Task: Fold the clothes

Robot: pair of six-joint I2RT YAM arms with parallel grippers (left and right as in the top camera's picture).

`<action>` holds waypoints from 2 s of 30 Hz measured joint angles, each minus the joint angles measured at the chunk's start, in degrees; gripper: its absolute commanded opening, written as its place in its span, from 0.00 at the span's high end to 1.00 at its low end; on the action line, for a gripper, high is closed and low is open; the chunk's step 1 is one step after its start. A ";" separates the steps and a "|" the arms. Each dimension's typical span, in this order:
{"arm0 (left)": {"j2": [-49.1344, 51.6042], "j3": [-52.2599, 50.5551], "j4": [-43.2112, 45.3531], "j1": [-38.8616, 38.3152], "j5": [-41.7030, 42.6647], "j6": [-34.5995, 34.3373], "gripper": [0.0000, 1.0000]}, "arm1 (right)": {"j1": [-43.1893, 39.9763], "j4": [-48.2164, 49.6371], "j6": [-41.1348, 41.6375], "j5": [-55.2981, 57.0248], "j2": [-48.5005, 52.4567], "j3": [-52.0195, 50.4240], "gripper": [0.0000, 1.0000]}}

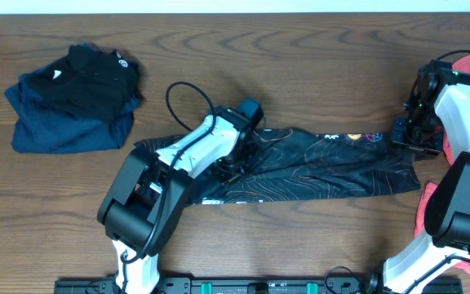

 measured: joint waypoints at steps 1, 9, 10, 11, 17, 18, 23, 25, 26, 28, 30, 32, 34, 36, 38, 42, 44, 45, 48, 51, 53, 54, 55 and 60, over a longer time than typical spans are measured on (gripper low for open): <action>-0.02 0.00 -1.09 0.42 -0.42 0.39 0.90 | 0.00 0.00 -0.04 -0.02 0.00 0.00 0.45; -0.02 0.00 -6.27 3.85 -3.56 3.80 0.88 | 0.00 0.00 -0.17 -0.02 0.00 0.00 0.45; -0.04 0.00 -6.34 3.82 -3.54 4.20 0.83 | 0.00 0.00 -0.17 -0.02 0.00 0.00 0.45; -0.04 0.00 -6.34 3.69 -3.52 4.59 0.67 | 0.00 0.00 -0.17 0.00 0.00 0.00 0.44; -0.04 0.00 -6.40 3.30 -1.20 6.99 0.58 | -0.11 -1.05 -0.39 0.46 0.00 0.00 0.34; -0.04 0.00 -6.43 3.30 -0.68 7.54 0.58 | -0.24 -1.25 -0.33 0.66 0.00 0.00 0.32; -0.79 0.00 -7.69 3.30 2.29 12.13 0.55 | -2.67 -1.36 -2.47 0.46 0.00 0.00 0.31; -2.38 0.00 -7.85 3.30 2.51 14.51 0.54 | -3.50 -0.72 -3.89 -0.63 0.00 -0.26 0.29; -3.54 0.00 -7.85 3.30 2.23 15.50 0.53 | -3.76 -0.20 -4.66 -1.36 0.00 -0.63 0.28; -6.69 0.00 -7.85 3.30 0.79 17.33 0.43 | -3.89 1.05 -6.32 -2.47 0.00 -1.86 0.27; -9.84 0.00 -7.89 3.30 -1.46 18.75 0.35 | -3.89 2.91 -7.63 -3.13 0.00 -3.17 0.25; -12.90 0.00 -7.89 3.30 -4.46 19.98 0.28 | -3.89 5.09 -9.22 -3.65 0.00 -4.98 0.24; -14.86 0.00 -7.96 3.30 -7.28 21.20 0.25 | -3.89 6.67 -10.73 -4.11 0.00 -6.51 0.24; -15.82 0.00 -8.02 3.34 -10.27 22.29 0.25 | -3.89 9.46 -12.98 -5.70 0.00 -8.61 0.23; -15.80 0.00 -8.00 3.65 -12.31 23.06 0.25 | -3.89 11.54 -14.99 -7.56 0.02 -10.64 0.23; -15.78 0.00 -8.04 5.77 -14.29 24.17 0.25 | -3.89 14.88 -17.25 -9.77 0.02 -14.34 0.22; -15.78 0.00 -8.15 7.30 -14.93 24.55 0.25 | -3.89 16.13 -17.75 -10.23 0.02 -15.28 0.22; -15.78 0.00 -8.31 7.96 -15.13 24.74 0.25 | -3.89 16.39 -17.92 -10.25 0.00 -15.45 0.22; -15.78 0.00 -9.11 10.29 -15.39 25.57 0.25 | -3.89 17.38 -18.08 -10.23 -0.11 -15.67 0.22; -15.78 0.00 -9.77 11.93 -15.56 26.05 0.25 | -3.89 17.94 -18.23 -9.99 -0.22 -15.82 0.21; -15.78 0.00 -9.88 12.37 -15.63 26.25 0.25 | -3.89 18.12 -18.29 -9.86 -0.33 -15.96 0.20; -15.78 0.00 -9.94 12.46 -15.74 26.32 0.25 | -3.89 18.36 -18.36 -9.66 -0.39 -16.00 0.20; -15.78 0.00 -9.94 12.46 -15.78 26.45 0.25 | -3.89 18.53 -18.38 -9.31 -0.39 -16.02 0.20; -15.78 0.00 -9.97 12.46 -15.80 27.04 0.25 | -3.89 16.94 -18.58 -8.44 -0.33 -15.96 0.21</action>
